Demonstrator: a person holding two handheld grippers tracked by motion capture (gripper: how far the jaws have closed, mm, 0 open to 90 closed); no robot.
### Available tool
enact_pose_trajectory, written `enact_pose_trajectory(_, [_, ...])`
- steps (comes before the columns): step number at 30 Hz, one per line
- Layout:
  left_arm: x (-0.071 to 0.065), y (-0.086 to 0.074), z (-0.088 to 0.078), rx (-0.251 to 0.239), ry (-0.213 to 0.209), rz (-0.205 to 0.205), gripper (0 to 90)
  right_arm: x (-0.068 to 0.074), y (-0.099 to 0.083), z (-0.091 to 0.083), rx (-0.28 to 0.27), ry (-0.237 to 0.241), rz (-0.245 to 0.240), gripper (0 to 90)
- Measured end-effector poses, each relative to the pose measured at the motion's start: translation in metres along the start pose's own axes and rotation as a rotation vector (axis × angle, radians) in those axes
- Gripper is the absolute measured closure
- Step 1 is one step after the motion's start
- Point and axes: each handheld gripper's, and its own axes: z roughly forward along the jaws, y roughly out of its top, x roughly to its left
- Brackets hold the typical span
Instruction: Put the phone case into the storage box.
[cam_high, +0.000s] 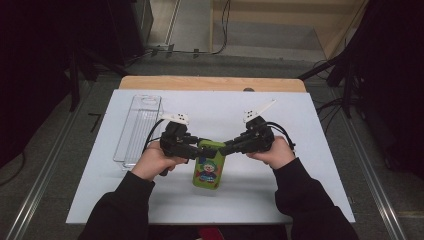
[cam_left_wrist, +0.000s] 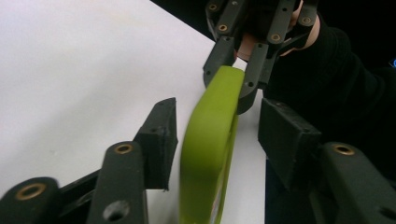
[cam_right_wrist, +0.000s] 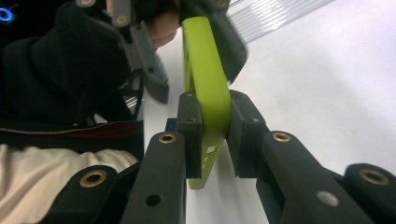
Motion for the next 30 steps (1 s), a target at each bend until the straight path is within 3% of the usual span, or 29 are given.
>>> enact_pose_trajectory(4, [0.001, 0.0, -0.003, -0.017, 0.02, -0.003, 38.4, 0.0, 0.0, -0.003, -0.002, -0.013, 0.01, 74.9])
enact_pose_trajectory(10, [0.0, 0.001, -0.005, -0.026, 0.09, 0.006, 32.2, 0.003, -0.001, -0.006, -0.006, -0.087, 0.009, 74.8])
enact_pose_trajectory(13, [0.001, 0.001, -0.006, -0.034, 0.135, 0.005, 32.0, 0.003, -0.001, -0.008, -0.013, -0.105, 0.036, 74.8])
enact_pose_trajectory(16, [0.002, 0.002, -0.008, -0.043, 0.154, -0.004, 30.3, 0.003, -0.001, -0.012, -0.025, -0.133, 0.073, 74.7])
enact_pose_trajectory(20, [0.003, 0.002, -0.01, -0.047, 0.185, -0.011, 30.3, 0.003, -0.003, -0.014, -0.03, -0.188, 0.075, 74.7])
enact_pose_trajectory(27, [0.006, 0.002, -0.012, -0.068, 0.247, -0.028, 30.2, 0.003, -0.002, -0.016, -0.044, -0.243, 0.124, 74.7])
enact_pose_trajectory(30, [0.007, 0.001, -0.012, -0.07, 0.272, -0.026, 30.3, 0.002, -0.002, -0.017, -0.049, -0.268, 0.164, 74.7])
